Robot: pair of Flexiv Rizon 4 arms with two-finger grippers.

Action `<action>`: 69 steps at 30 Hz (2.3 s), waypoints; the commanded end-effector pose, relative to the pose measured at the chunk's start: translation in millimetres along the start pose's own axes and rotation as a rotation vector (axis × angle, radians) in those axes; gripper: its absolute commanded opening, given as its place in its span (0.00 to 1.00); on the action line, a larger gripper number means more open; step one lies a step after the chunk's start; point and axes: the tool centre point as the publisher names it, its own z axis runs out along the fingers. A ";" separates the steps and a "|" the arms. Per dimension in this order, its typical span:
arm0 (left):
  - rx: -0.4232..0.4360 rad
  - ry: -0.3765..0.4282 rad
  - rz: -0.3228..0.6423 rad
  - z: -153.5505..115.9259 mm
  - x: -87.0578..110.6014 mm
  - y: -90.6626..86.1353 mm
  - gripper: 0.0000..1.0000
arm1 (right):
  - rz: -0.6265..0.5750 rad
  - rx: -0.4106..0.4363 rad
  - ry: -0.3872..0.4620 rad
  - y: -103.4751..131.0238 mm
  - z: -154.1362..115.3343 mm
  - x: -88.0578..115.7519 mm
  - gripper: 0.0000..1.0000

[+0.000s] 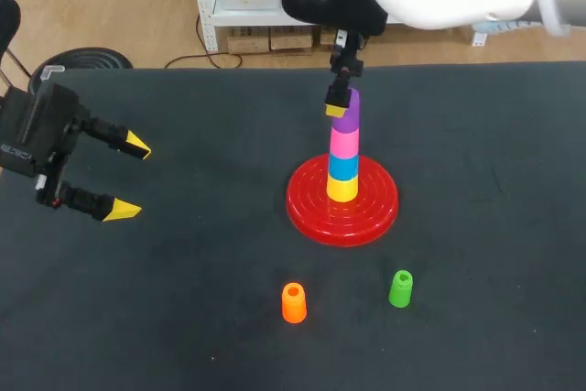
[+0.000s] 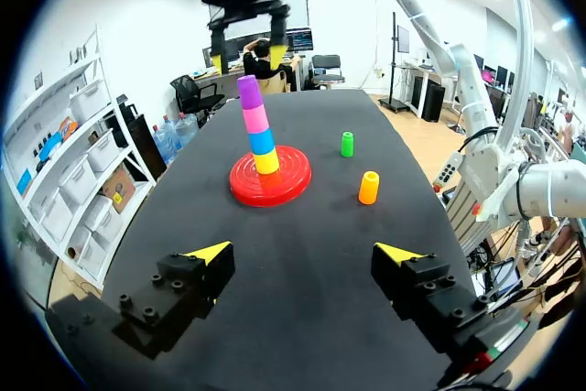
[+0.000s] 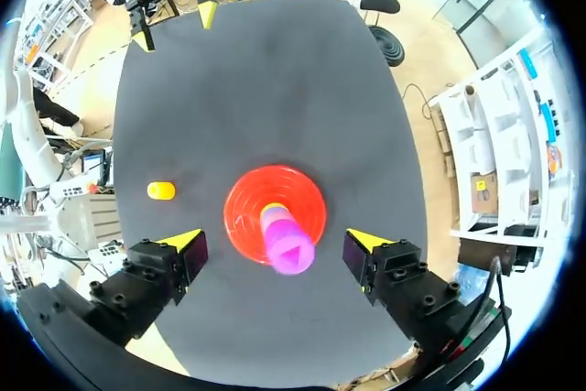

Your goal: Pick up and stack the cylinders on the red base in this order: pink,purple,orange,green

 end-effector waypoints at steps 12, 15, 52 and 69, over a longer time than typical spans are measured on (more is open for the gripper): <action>-0.002 -0.002 0.002 0.6 1.1 -0.3 1.00 | 0.077 0.104 0.015 110.8 -1.4 27.0 1.00; -0.002 -0.002 0.002 0.6 1.1 -0.3 1.00 | 0.108 0.109 0.056 123.0 4.2 29.9 1.00; -0.002 -0.002 0.002 0.6 1.1 -0.3 1.00 | 0.429 -0.015 0.044 151.8 126.2 107.0 1.00; -0.002 -0.002 0.002 0.6 1.1 -0.3 1.00 | 0.448 -0.016 0.059 149.3 131.7 112.3 1.00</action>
